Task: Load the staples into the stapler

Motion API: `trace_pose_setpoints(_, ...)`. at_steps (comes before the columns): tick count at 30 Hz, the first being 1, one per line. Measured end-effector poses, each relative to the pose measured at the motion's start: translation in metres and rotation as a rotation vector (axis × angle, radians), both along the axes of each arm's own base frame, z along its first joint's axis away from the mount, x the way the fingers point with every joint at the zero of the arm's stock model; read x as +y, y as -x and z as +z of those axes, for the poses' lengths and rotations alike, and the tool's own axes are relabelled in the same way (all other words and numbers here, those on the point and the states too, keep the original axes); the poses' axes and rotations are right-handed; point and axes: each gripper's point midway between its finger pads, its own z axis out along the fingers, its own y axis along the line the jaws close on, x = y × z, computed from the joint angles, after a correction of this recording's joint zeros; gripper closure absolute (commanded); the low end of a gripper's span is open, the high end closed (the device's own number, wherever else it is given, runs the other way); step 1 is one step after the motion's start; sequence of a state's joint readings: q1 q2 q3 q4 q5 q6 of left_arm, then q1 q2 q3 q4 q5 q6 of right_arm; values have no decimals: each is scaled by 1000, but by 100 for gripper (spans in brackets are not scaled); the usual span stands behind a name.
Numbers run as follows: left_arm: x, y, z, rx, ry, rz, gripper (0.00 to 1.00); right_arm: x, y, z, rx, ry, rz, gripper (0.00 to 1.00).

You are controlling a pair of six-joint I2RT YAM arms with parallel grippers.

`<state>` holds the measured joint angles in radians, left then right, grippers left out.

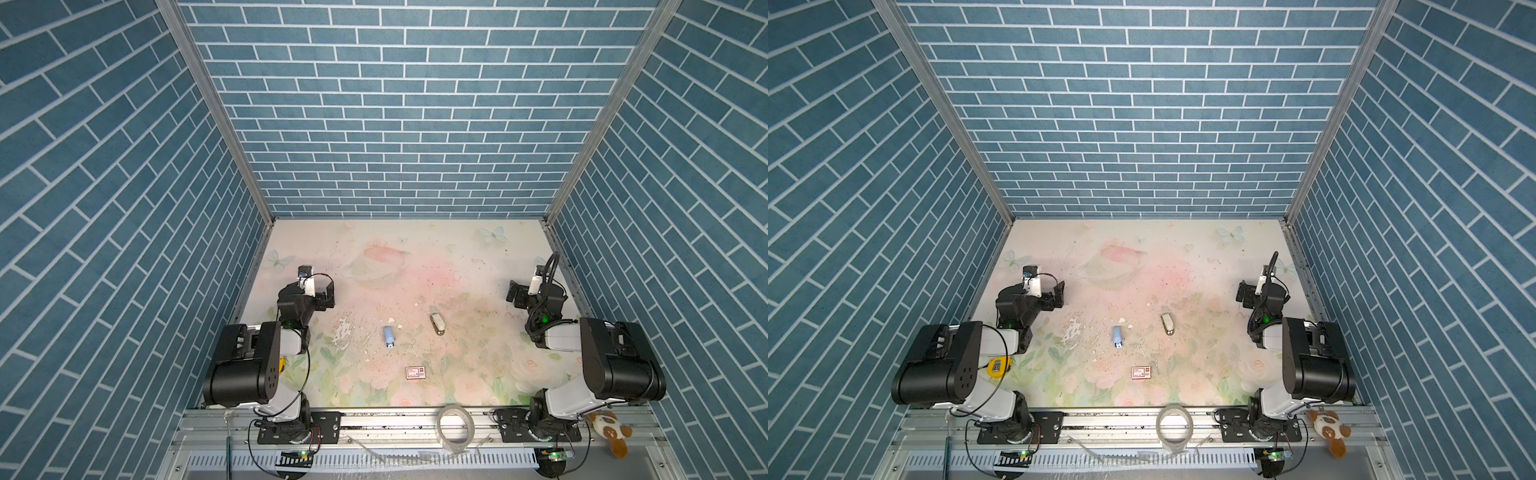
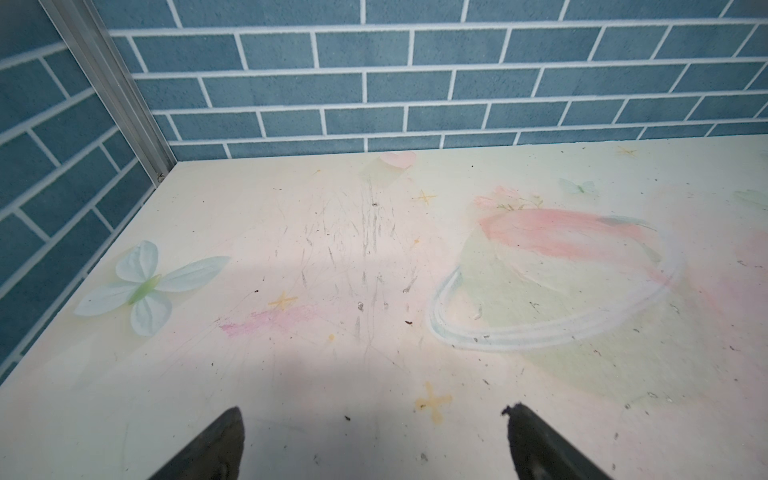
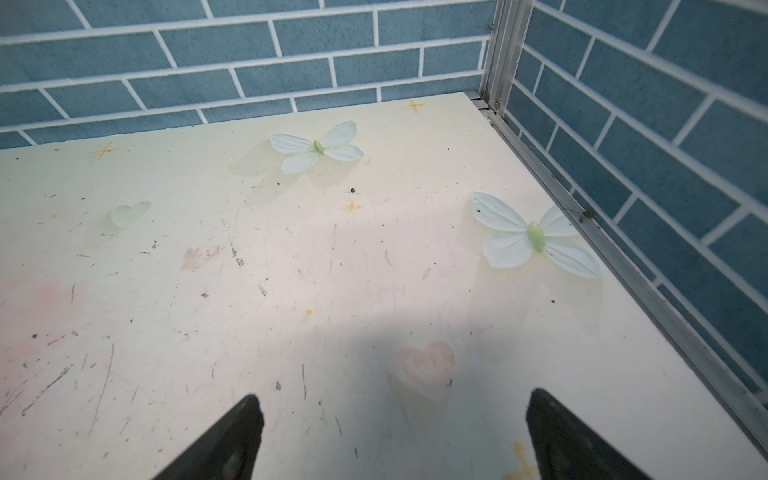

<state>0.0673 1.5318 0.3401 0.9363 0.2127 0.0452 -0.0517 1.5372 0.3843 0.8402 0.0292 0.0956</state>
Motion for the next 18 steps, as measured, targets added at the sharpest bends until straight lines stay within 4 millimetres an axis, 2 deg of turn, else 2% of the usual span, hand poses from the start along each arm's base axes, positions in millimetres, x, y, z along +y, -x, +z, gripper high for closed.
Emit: trace_pose_setpoints(18,-3,-1,1,-3,-10,-22,1,0,0,0,0,0,0,1)
